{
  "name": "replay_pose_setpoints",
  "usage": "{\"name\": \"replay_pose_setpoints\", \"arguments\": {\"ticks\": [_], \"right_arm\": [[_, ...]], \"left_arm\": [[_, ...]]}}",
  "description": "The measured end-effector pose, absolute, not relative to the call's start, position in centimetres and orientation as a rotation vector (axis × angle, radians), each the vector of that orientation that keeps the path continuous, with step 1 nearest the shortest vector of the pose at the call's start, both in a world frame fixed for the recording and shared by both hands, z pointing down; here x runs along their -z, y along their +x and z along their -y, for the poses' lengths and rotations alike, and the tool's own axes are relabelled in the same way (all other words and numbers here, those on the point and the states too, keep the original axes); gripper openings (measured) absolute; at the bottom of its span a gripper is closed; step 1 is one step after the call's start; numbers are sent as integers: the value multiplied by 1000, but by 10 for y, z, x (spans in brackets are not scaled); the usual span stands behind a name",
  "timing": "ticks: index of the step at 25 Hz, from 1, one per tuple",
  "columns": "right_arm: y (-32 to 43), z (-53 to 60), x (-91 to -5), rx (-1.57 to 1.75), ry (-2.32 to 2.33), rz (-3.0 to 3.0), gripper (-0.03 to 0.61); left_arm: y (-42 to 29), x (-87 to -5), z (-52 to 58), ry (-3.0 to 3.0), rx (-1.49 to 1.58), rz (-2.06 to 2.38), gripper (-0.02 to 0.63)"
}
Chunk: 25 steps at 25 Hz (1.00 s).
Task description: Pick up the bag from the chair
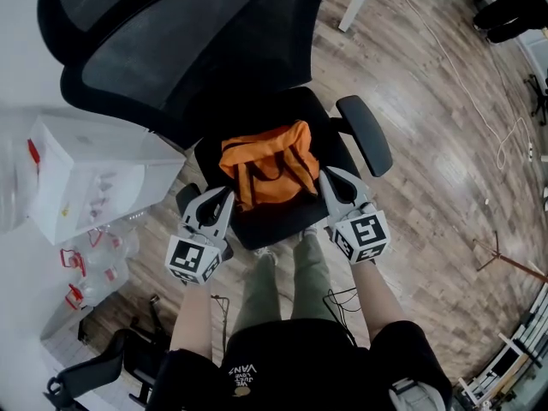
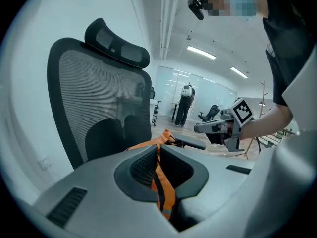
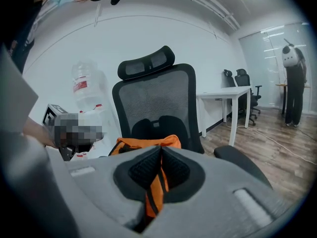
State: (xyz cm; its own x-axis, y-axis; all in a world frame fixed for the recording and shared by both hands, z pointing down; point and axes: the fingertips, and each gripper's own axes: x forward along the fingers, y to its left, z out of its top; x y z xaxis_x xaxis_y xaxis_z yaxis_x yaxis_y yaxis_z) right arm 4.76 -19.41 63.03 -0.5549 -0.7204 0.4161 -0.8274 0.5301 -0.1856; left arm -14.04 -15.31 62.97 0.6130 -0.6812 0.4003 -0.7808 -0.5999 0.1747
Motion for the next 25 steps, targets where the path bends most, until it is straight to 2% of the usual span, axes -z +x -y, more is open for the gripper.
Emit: {"name": "replay_pose_setpoints", "arguments": {"ticks": [2,3,4,6,10,12,16,20,22,25], "right_arm": [[47,194,-639,-561,1275,2476,6],[46,194,-645,-579,1263,2472,64],[45,194,-650,-594,1249,2468,86],[42,192,-658,-612,1218,2465,86],[38,190,-672,-633,1167,2462,87],[36,189,-678,-637,1147,2458,89],[31,187,-694,-669,1083,2445,184],[27,188,-708,-692,1030,2436,207],[23,189,-716,-714,993,2433,246],[18,189,-725,-721,949,2426,256]], "left_arm": [[-141,-638,152,2487,-425,1180,11],[-141,-643,151,2476,-426,1177,11],[-141,-648,150,2463,-427,1173,12],[-140,-658,149,2434,-432,1166,15],[-140,-676,148,2382,-439,1151,94],[-140,-682,146,2367,-442,1141,114],[-140,-692,143,2339,-433,1122,154],[-137,-700,144,2314,-413,1105,203],[-136,-705,145,2301,-410,1093,226],[-132,-712,147,2284,-415,1086,247]]}}
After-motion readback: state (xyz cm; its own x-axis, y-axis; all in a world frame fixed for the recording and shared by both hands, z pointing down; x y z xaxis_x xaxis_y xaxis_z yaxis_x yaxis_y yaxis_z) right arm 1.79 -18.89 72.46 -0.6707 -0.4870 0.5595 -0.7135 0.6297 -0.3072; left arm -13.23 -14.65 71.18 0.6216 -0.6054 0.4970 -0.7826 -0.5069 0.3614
